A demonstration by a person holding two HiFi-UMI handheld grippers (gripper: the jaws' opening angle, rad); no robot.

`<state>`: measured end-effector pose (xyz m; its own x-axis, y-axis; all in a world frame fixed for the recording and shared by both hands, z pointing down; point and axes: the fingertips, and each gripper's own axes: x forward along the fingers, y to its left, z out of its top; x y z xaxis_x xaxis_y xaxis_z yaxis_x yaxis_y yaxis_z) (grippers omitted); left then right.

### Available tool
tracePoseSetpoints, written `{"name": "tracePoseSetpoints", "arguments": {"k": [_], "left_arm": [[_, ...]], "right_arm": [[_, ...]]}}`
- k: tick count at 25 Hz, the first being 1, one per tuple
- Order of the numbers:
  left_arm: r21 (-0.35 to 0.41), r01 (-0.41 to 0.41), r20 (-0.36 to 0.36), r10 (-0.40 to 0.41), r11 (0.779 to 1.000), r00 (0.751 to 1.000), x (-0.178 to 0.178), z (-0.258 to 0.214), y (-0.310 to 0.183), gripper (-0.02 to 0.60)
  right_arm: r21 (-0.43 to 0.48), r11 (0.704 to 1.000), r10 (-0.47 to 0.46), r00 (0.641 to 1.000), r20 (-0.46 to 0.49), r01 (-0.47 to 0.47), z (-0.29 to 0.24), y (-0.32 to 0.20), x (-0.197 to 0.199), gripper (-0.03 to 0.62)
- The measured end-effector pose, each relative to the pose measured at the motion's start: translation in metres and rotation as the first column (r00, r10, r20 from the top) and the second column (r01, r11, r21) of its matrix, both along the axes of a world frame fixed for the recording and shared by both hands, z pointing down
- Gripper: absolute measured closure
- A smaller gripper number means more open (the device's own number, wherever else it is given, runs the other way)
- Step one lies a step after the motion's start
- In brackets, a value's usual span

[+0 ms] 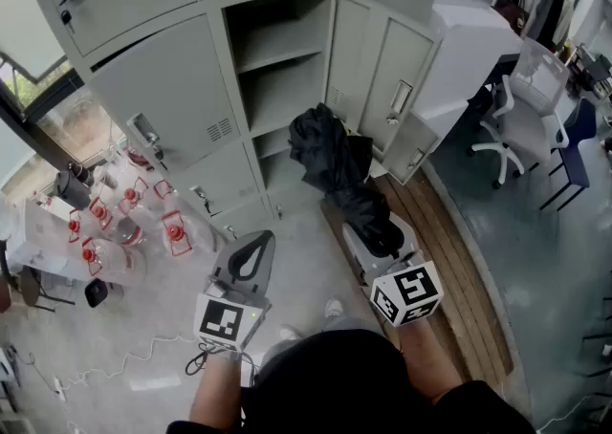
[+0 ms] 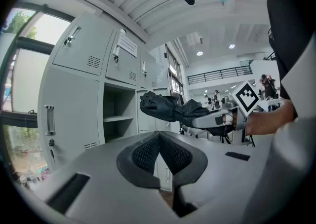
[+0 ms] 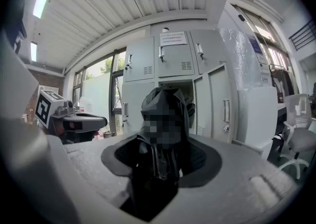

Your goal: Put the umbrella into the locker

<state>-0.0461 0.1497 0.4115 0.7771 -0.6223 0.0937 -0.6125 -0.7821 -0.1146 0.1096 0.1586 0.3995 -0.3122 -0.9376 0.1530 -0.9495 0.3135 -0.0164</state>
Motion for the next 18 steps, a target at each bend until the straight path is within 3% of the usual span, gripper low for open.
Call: {"name": "tracePoseSetpoints", "arguments": {"k": [6, 10, 14, 18], "left_arm": [[-0.075, 0.040, -0.019, -0.042, 0.996, 0.999, 0.019, -0.014, 0.004, 0.571], [-0.009, 0.031, 0.019, -0.031, 0.999, 0.999, 0.025, -0.007, -0.001, 0.571], [-0.085, 0.086, -0.007, -0.087, 0.993, 0.996, 0.040, -0.012, -0.006, 0.571], [-0.027, 0.086, 0.029, -0.085, 0.996, 0.996, 0.056, -0.007, -0.015, 0.571]], "right_arm": [[-0.003, 1.000, -0.003, 1.000, 0.018, 0.003, 0.001, -0.004, 0.015, 0.385], [0.016, 0.999, -0.033, 0.998, 0.053, 0.033, 0.001, -0.009, 0.022, 0.385], [0.036, 0.997, -0.073, 0.996, 0.057, 0.071, -0.001, -0.017, 0.030, 0.385], [0.038, 0.994, -0.106, 0.990, 0.090, 0.103, 0.002, -0.026, 0.045, 0.385]]}}
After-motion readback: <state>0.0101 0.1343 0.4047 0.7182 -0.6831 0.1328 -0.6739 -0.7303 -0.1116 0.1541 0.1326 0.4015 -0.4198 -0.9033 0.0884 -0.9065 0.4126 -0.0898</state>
